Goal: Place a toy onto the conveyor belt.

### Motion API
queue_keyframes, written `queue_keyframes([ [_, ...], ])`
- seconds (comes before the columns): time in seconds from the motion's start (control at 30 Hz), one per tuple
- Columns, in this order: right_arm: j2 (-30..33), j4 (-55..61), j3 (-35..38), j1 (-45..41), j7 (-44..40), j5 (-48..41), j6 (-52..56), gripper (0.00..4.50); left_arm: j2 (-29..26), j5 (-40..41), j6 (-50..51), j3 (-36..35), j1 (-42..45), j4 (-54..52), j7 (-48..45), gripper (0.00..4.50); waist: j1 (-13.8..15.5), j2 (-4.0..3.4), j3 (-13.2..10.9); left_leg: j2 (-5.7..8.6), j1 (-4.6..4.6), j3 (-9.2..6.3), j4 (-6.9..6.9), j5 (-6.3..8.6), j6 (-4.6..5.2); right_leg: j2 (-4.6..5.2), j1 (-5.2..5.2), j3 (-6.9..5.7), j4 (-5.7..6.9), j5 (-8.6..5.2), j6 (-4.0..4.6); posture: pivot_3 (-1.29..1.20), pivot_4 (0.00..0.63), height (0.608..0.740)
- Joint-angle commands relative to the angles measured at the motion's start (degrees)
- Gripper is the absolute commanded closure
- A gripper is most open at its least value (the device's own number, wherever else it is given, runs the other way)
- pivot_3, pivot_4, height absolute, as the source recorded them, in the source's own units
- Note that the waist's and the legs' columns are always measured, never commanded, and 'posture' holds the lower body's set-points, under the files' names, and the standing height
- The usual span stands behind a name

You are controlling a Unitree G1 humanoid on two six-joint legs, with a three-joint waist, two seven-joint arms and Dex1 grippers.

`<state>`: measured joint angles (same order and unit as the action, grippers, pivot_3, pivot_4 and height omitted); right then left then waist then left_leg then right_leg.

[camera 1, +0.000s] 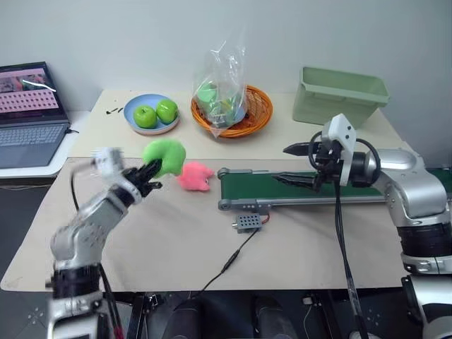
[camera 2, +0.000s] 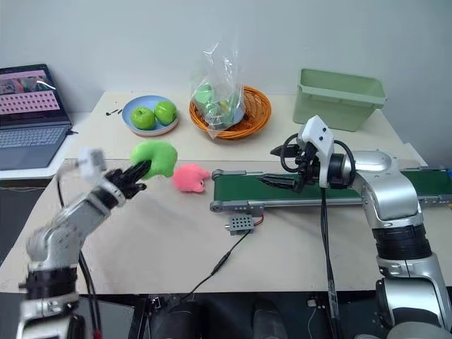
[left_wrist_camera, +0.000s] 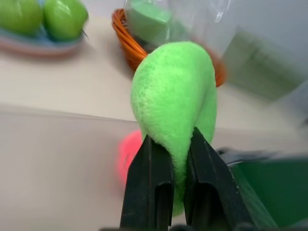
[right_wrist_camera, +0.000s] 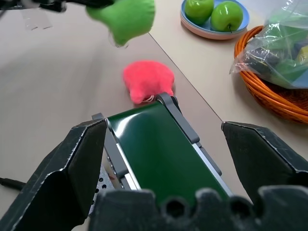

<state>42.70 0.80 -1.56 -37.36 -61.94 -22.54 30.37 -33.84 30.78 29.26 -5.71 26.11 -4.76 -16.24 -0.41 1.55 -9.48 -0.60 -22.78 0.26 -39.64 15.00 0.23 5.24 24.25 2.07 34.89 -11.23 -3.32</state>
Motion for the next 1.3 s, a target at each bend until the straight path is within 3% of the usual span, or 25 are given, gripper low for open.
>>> queue_keyframes([
  [0.03, 0.46, 0.67, 1.17, -1.62, -0.08, 0.09, -1.33, 0.00, -5.96, -24.23, -23.48, 11.40, 5.06, -0.24, -3.67, 4.27, -0.06, -0.01, 0.00, 0.01, -0.03, 0.02, 0.01, 0.00, 0.00, 0.02, 0.03, 0.01, 0.00, 0.00, -0.01, 0.00, 0.150, 0.740],
  [0.23, 0.94, 1.27, 1.82, -1.09, 0.14, -0.23, -0.86, 0.00, -11.55, -51.74, -55.91, 23.15, 11.84, 5.77, -2.40, 4.27, 0.15, -0.01, -0.01, -0.02, -0.08, 0.08, 0.38, -0.01, -0.01, 0.03, 0.15, 0.00, -0.01, 0.01, -0.01, 0.00, 0.150, 0.740],
  [0.33, 1.10, 1.79, 2.09, -0.70, 0.39, -0.39, -0.59, 0.00, -11.15, -62.62, -65.27, 26.99, 14.77, 11.25, 1.94, 4.27, 0.37, -0.01, 0.00, -0.03, -0.08, 0.09, 0.38, -0.01, 0.00, 0.02, 0.16, -0.02, 0.00, 0.01, -0.01, 0.00, 0.150, 0.740],
  [0.53, 1.69, 2.88, 2.76, -0.02, 1.14, -0.75, 0.06, 0.00, -5.94, -72.39, -73.49, 31.78, 19.90, 24.91, 7.86, 4.27, 0.57, -0.01, 0.00, -0.04, -0.07, 0.10, 0.38, -0.02, 0.01, 0.02, 0.15, -0.04, 0.09, 0.01, -0.04, 0.00, 0.150, 0.740],
  [0.77, 2.87, 5.56, 4.78, 2.55, 2.74, -1.69, 1.62, 0.00, -1.59, -76.28, -76.83, 33.74, 22.09, 38.09, 14.12, 4.27, 0.64, -0.01, -0.01, -0.04, -0.12, 0.09, 0.38, -0.02, 0.01, 0.02, 0.17, -0.06, 0.07, 0.02, -0.06, 0.00, 0.150, 0.740],
  [0.9, 3.96, 7.65, 5.85, 4.41, 3.03, -2.47, 2.80, 0.00, 0.42, -73.94, -78.51, 33.74, 22.85, 42.69, 12.56, 4.27, 0.75, -0.01, -0.01, -0.04, -0.11, 0.09, 0.37, -0.02, 0.01, 0.02, 0.18, -0.07, 0.11, 0.03, -0.07, 0.00, 0.150, 0.740],
  [1.3, 4.96, 9.02, 6.82, 5.55, 3.92, -2.74, 3.84, 0.00, 3.63, -69.18, -82.88, 34.03, 24.03, 43.97, 6.04, 4.27, 0.80, -0.01, -0.01, -0.04, -0.10, 0.09, 0.34, -0.02, 0.01, 0.02, 0.16, -0.06, 0.11, 0.03, -0.08, 0.00, 0.150, 0.740],
])
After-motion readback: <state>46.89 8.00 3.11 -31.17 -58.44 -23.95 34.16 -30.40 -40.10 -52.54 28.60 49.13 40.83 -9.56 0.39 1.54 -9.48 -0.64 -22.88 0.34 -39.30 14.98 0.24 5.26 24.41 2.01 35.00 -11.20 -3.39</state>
